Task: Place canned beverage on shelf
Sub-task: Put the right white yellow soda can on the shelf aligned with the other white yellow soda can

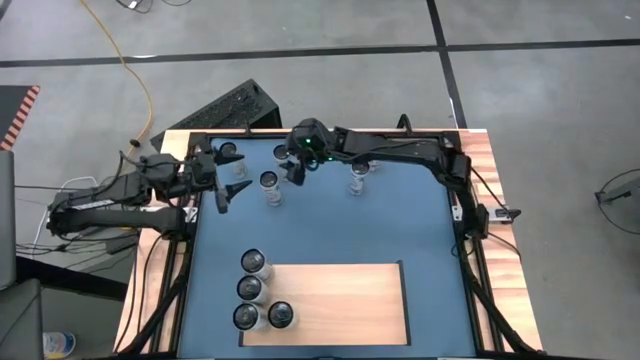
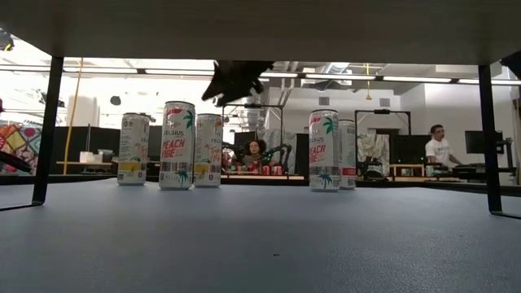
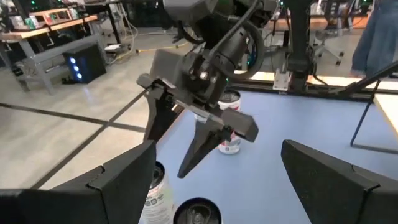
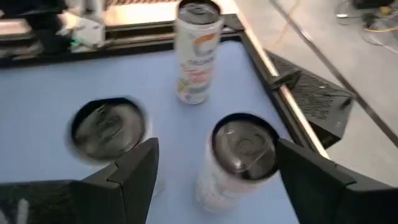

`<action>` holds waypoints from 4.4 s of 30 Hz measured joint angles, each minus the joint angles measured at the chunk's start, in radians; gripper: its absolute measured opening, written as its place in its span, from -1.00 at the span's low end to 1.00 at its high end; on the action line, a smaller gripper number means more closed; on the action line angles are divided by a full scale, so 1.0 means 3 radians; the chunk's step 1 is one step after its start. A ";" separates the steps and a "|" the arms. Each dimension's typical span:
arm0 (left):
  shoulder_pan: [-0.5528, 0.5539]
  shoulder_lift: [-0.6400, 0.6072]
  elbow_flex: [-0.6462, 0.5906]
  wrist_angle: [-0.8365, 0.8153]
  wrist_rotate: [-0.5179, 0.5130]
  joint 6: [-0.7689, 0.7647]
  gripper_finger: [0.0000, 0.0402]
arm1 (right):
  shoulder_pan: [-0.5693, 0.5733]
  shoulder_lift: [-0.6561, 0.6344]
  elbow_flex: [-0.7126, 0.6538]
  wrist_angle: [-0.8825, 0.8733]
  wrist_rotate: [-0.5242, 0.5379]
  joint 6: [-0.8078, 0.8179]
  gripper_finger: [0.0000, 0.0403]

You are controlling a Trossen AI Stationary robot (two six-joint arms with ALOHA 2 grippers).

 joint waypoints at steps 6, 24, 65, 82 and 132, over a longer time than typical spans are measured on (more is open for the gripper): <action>0.0079 0.0058 0.0000 0.0019 0.0009 0.0020 0.66 | -0.0031 -0.0014 0.0001 0.0085 0.0283 0.0076 0.52; 0.0096 0.0059 0.0000 0.0019 0.0091 -0.0024 0.66 | 0.0012 0.0207 -0.0001 0.0269 0.0445 0.0139 0.52; 0.0096 0.0059 0.0000 0.0022 0.0094 -0.0037 0.66 | -0.0030 0.0255 0.0002 0.0256 0.0356 0.0251 0.03; 0.0096 0.0058 0.0000 -0.0001 0.0095 -0.0041 0.66 | 0.0065 0.0253 0.0004 0.0200 0.0372 0.0302 -0.68; 0.0095 0.0058 0.0000 -0.0085 0.0086 -0.0029 0.66 | 0.0137 0.0266 0.0327 -0.0100 0.0824 0.0127 0.67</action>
